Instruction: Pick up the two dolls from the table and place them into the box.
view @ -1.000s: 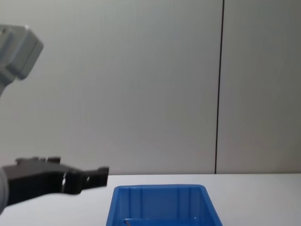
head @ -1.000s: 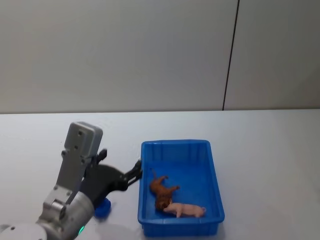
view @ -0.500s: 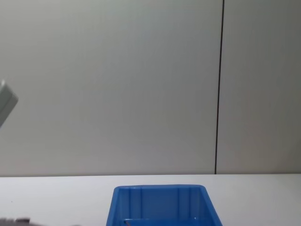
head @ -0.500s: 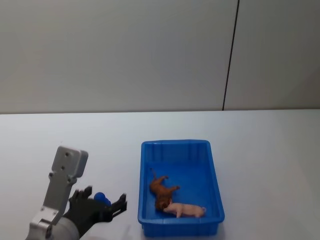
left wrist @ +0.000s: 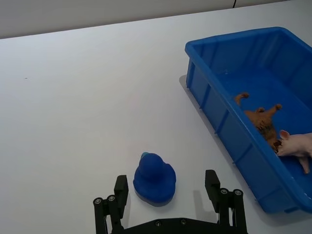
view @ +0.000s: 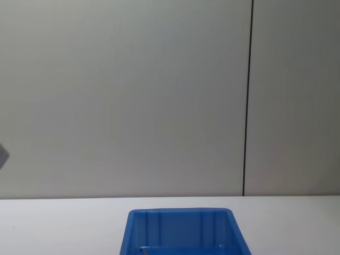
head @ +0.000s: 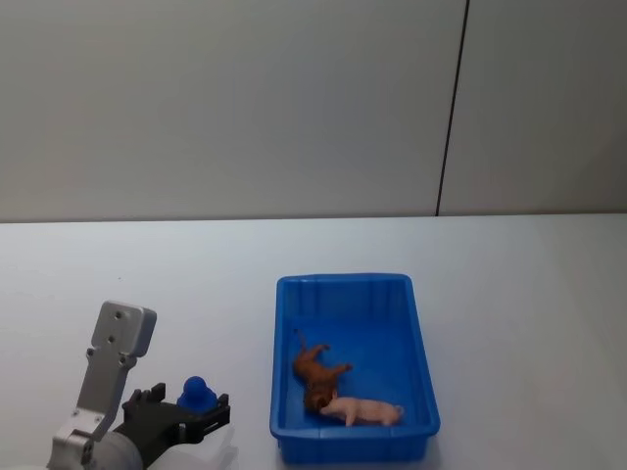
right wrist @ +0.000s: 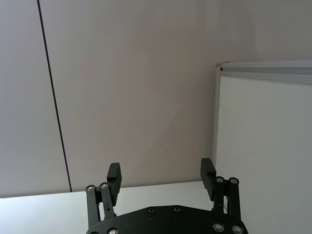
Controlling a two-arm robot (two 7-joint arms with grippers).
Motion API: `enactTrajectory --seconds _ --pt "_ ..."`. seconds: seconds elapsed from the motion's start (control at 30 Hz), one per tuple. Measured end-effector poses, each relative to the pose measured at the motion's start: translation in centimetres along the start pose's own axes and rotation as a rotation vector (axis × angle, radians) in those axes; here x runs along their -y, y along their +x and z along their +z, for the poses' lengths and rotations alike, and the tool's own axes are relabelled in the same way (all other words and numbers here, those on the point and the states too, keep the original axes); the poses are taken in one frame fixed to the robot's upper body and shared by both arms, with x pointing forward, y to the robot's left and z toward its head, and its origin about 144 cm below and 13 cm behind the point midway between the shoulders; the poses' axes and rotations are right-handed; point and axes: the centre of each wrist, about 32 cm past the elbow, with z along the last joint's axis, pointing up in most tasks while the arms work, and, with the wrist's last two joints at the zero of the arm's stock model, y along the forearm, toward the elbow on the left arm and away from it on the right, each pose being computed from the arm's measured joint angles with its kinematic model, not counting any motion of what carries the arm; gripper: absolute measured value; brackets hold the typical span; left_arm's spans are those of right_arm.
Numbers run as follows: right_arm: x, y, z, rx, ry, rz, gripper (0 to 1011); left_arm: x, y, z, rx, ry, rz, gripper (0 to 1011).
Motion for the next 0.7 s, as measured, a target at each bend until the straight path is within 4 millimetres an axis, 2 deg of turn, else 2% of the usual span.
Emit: enactTrajectory --seconds 0.33,0.7 --pt "0.1 0.1 0.0 0.002 0.006 -0.008 1001 2.3 1.7 -0.7 -0.004 -0.012 -0.023 1001" --pt "0.1 0.2 0.0 0.003 0.008 -0.012 1001 3.4 2.9 -1.0 0.008 0.033 -0.034 1001"
